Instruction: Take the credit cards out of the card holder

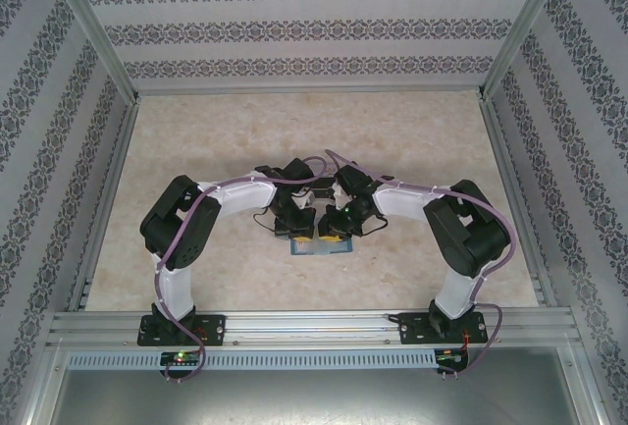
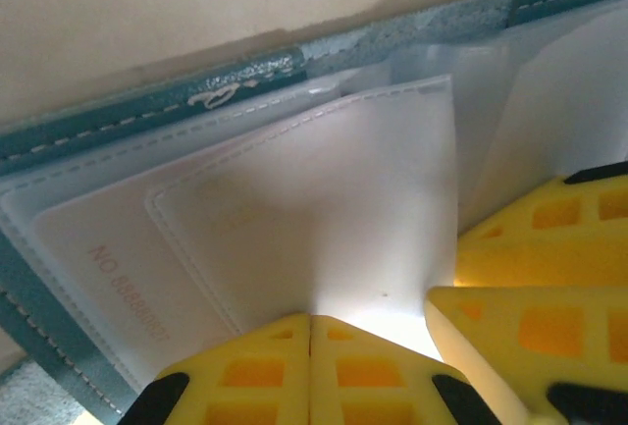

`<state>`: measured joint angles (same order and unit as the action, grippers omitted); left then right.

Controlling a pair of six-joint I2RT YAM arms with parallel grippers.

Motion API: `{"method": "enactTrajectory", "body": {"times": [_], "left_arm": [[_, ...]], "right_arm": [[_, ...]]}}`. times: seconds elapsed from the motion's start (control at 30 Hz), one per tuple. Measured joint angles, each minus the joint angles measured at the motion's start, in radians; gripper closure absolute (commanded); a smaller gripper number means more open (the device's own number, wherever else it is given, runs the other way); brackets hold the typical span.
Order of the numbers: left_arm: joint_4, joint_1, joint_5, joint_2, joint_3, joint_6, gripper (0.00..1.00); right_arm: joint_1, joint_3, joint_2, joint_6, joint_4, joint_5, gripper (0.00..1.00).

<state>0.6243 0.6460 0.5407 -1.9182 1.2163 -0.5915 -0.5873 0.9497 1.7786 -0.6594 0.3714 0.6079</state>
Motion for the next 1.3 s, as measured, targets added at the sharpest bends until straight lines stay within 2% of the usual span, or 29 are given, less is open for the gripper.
{"method": "enactTrajectory", "body": {"times": [0.13,0.3,1.3], "left_arm": [[-0.003,0.000,0.002,0.000,-0.001,0.000,0.94],[-0.003,0.000,-0.001,0.000,-0.002,0.000,0.95],[-0.014,-0.029,-0.119,0.074,-0.067,-0.035,0.97]], "right_arm": [[-0.005,0.002,0.003,-0.001,-0.003,0.000,0.88],[-0.006,0.004,0.004,0.001,-0.003,0.000,0.91],[0.014,0.003,0.013,0.007,-0.002,0.003,0.89]]}}
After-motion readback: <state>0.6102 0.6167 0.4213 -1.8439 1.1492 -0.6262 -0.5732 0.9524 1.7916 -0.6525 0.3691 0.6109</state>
